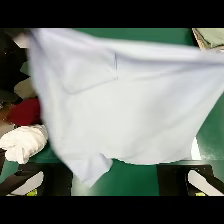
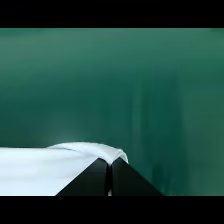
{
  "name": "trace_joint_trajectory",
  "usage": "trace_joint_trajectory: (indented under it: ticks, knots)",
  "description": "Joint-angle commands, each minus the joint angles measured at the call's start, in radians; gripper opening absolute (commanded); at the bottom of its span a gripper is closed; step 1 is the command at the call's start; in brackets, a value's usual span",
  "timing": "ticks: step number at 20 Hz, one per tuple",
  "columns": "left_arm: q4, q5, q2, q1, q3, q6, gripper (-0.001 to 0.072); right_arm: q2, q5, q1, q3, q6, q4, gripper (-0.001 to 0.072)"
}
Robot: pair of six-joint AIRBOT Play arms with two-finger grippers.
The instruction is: Fold the shirts.
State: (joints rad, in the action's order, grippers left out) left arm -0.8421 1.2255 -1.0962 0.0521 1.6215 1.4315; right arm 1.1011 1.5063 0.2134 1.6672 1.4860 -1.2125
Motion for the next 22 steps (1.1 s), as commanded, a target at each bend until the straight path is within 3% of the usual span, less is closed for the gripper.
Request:
trace_joint_trajectory:
  ticks: [1, 5, 8, 11, 15, 18, 22]
  knots:
    - [0.005, 0.007, -0.197, 0.0, -0.188, -0.031, 0.0024, 0.203, 0.036, 0.0, -0.128, 0.006, -0.01, 0.001]
    - [0.042, -0.212, -0.412, 0.0, -0.2, -0.102, 0.0024, 0.421, -0.142, -0.029, -0.119, 0.005, -0.01, 0.001]
    - [0.13, -0.433, -0.463, -0.001, -0.192, -0.186, 0.0023, 0.537, -0.261, -0.069, 0.0, 0.006, -0.01, 0.0011]
    - [0.127, -0.521, -0.48, 0.0, -0.149, -0.22, 0.0024, 0.602, -0.314, -0.102, 0.12, 0.005, -0.012, 0.001]
    - [0.064, -0.389, -0.478, 0.0, -0.117, -0.32, 0.0023, 0.597, -0.282, -0.118, 0.131, 0.005, -0.021, 0.001]
    - [-0.1, -0.201, -0.479, -0.003, -0.136, -0.312, 0.0023, 0.528, -0.276, -0.118, -0.024, 0.006, -0.022, 0.001]
    - [-0.213, -0.194, -0.479, -0.002, -0.252, -0.267, 0.0024, 0.48, -0.342, -0.12, -0.231, 0.006, -0.014, 0.0011]
